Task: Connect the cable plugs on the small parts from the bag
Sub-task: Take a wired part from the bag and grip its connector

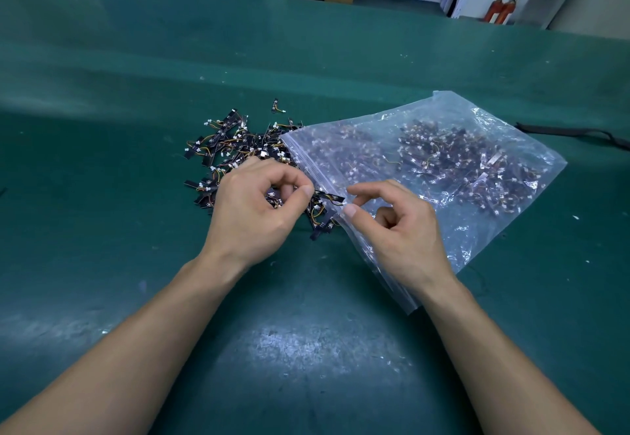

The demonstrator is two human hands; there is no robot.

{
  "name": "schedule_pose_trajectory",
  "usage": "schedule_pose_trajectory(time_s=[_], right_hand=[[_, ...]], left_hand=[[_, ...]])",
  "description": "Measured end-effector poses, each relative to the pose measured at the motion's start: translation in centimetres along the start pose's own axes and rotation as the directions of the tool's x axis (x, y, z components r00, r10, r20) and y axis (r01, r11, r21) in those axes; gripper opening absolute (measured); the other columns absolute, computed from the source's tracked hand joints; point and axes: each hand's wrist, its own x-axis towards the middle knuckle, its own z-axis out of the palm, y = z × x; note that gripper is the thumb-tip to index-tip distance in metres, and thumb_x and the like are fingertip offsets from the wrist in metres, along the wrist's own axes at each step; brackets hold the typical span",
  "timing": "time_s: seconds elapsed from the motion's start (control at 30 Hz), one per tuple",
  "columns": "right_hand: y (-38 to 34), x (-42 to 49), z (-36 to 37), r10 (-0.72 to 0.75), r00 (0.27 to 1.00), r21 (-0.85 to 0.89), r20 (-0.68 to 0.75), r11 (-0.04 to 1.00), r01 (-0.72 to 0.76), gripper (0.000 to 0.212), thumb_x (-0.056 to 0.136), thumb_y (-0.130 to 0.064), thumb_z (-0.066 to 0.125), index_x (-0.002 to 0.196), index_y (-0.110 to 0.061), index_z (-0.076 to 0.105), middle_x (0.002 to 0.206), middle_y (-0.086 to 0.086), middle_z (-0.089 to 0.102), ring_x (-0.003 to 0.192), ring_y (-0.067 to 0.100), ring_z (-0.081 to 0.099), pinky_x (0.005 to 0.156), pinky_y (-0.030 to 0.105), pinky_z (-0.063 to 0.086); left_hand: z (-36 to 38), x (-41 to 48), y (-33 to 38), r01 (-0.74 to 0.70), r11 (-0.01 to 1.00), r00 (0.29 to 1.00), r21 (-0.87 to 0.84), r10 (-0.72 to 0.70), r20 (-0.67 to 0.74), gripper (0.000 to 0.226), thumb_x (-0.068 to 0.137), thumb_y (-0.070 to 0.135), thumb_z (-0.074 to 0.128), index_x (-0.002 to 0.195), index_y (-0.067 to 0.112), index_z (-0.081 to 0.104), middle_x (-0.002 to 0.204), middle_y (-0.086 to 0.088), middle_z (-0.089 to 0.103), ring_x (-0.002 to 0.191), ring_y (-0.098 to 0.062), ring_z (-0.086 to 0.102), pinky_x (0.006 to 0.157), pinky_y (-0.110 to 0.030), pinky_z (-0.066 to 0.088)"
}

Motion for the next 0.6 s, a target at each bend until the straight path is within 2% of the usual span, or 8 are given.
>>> schedule_pose_trajectory(time_s=[0.13,0.3,0.4,0.47,0.53,0.6], right_hand=[[-0.1,0.07,0.02,0.018,1.0,0.035,0.019,0.999,-0.018,0.004,0.088,-0.026,0.075,0.09,-0.029,0.075,0.082,-0.015,0.067,0.045,0.005,0.036,0.049,0.012,0.029],[0.01,0.09,0.22,0.055,0.998,0.045,0.026,0.997,-0.056,0.021,0.09,-0.018,0.076,0.076,-0.033,0.073,0.073,-0.012,0.07,0.047,0.003,0.039,0.049,0.014,0.032],[-0.01,0.09,0.28,0.081,0.997,0.099,0.022,0.992,-0.082,0.019,0.089,-0.02,0.075,0.074,-0.031,0.073,0.067,0.004,0.067,0.048,0.005,0.038,0.047,0.017,0.03],[-0.12,0.1,0.25,0.09,0.995,0.127,0.034,0.987,-0.094,0.016,0.089,-0.021,0.075,0.075,-0.029,0.073,0.068,0.01,0.066,0.05,0.007,0.039,0.047,0.02,0.031],[-0.18,0.12,0.14,0.099,0.994,0.147,0.036,0.984,-0.103,0.017,0.09,-0.019,0.076,0.077,-0.03,0.074,0.064,0.004,0.066,0.051,0.008,0.041,0.048,0.02,0.032],[-0.3,0.2,0.05,0.12,0.992,0.19,0.032,0.974,-0.124,0.016,0.09,-0.016,0.077,0.084,-0.031,0.076,0.063,-0.009,0.066,0.051,0.008,0.042,0.049,0.017,0.033]], left_hand=[[0.42,-0.21,0.1,0.112,0.984,0.993,-0.14,-0.106,0.049,0.013,0.083,0.025,0.07,0.073,0.034,0.069,0.061,0.016,0.056,0.067,-0.004,0.05,0.06,-0.015,0.034],[0.77,-0.33,-0.01,0.162,0.965,0.983,-0.205,-0.139,0.123,0.009,0.083,0.025,0.07,0.075,0.03,0.07,0.063,0.02,0.055,0.062,-0.001,0.046,0.06,-0.017,0.035],[0.73,-0.3,-0.21,0.147,0.967,0.98,-0.208,-0.114,0.165,0.006,0.084,0.022,0.068,0.079,0.023,0.07,0.069,0.017,0.059,0.069,-0.005,0.05,0.067,-0.024,0.04],[0.75,-0.33,-0.27,0.143,0.967,0.978,-0.212,-0.105,0.183,0.005,0.084,0.021,0.068,0.08,0.021,0.07,0.074,0.013,0.064,0.071,-0.006,0.054,0.069,-0.025,0.043],[0.79,-0.37,-0.3,0.164,0.964,0.973,-0.207,-0.124,0.194,0.006,0.084,0.024,0.069,0.079,0.022,0.071,0.074,0.013,0.066,0.07,-0.009,0.055,0.068,-0.024,0.044],[0.88,-0.42,-0.37,0.177,0.963,0.973,-0.203,-0.141,0.181,0.008,0.083,0.027,0.069,0.077,0.024,0.071,0.072,0.017,0.065,0.067,-0.012,0.055,0.065,-0.024,0.044]])
